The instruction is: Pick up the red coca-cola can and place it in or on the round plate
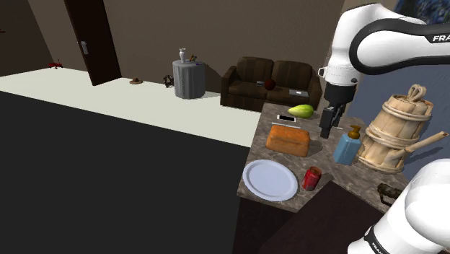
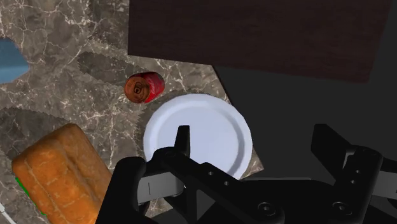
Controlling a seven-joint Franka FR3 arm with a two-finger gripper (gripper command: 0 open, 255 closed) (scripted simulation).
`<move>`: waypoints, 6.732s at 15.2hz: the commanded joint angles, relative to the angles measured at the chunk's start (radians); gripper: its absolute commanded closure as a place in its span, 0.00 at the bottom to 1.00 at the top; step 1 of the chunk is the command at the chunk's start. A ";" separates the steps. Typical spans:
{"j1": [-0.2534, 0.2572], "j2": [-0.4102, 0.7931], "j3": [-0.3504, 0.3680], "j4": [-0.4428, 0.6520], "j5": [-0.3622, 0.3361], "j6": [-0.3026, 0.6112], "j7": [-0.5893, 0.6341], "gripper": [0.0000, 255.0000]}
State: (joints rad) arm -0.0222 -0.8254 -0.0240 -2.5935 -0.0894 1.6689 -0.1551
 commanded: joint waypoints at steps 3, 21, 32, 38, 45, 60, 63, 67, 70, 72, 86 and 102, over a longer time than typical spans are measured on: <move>-0.029 -0.003 -0.068 -0.117 -0.051 0.136 -0.066 0.00; -0.115 0.578 -0.441 -0.277 -0.200 0.959 -0.404 0.00; -0.102 1.000 -0.388 -0.190 0.382 1.272 -0.906 0.00; -0.141 1.033 -0.336 -0.181 0.437 1.295 -0.947 0.00; -0.141 1.033 -0.337 -0.181 0.436 1.294 -0.947 1.00; -0.014 0.857 -0.544 -0.214 0.107 1.171 -0.710 1.00; -0.024 0.789 -0.561 -0.216 -0.002 1.115 -0.633 1.00; -0.053 0.703 -0.552 -0.214 -0.097 1.036 -0.567 1.00; -0.045 0.676 -0.526 -0.202 -0.108 0.998 -0.526 1.00; -0.009 0.687 -0.490 -0.178 -0.081 0.981 -0.479 1.00; 0.179 0.863 -0.311 0.075 0.087 0.886 -0.265 1.00; 0.143 1.098 -0.247 0.080 0.253 1.104 -0.382 1.00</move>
State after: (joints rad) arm 0.1259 0.2572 -0.2780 -2.5156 0.1517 2.7587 -0.5282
